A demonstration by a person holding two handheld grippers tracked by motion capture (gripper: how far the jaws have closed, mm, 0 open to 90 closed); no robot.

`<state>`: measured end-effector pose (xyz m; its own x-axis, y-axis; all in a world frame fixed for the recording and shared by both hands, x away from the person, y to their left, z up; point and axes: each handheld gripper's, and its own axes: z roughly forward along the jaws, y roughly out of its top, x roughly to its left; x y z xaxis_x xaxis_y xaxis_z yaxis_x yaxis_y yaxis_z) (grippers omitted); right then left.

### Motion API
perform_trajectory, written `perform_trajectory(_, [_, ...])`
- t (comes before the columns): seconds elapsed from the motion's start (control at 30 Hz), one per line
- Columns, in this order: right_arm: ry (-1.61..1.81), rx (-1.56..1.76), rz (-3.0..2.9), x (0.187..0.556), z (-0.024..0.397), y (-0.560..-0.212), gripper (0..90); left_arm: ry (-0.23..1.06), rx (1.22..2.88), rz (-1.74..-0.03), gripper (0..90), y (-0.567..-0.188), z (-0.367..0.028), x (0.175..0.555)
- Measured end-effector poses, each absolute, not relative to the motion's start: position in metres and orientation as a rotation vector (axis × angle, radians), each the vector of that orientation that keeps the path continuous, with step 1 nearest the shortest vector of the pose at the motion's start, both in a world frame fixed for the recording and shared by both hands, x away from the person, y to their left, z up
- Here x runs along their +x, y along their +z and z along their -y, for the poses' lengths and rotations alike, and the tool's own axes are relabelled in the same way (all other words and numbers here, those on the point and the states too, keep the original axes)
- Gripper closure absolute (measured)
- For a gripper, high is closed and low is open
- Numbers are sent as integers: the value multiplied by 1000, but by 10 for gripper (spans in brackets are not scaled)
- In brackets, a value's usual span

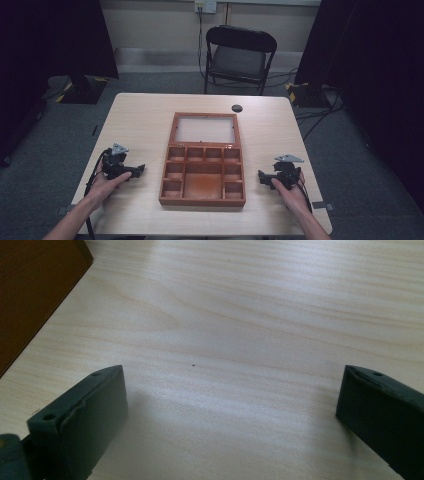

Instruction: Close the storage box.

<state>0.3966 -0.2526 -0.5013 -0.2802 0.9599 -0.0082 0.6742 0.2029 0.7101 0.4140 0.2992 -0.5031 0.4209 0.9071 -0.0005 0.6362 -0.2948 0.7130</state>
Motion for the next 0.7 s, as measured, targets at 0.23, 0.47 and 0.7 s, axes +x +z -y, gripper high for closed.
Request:
perform_trajectory(0.23, [843, 1502, -2066, 396, 255, -500, 0, 498, 2020, -1326, 25, -499, -304, 415])
perform_trajectory(0.47, [812, 1514, -2097, 397, 254, -497, 2, 523, 2038, -1315, 85, -498, -301, 414])
perform_trajectory(0.7, [785, 1560, -2082, 399, 259, -490, 145, 502, 2057, -1301, 164, -493, -298, 418])
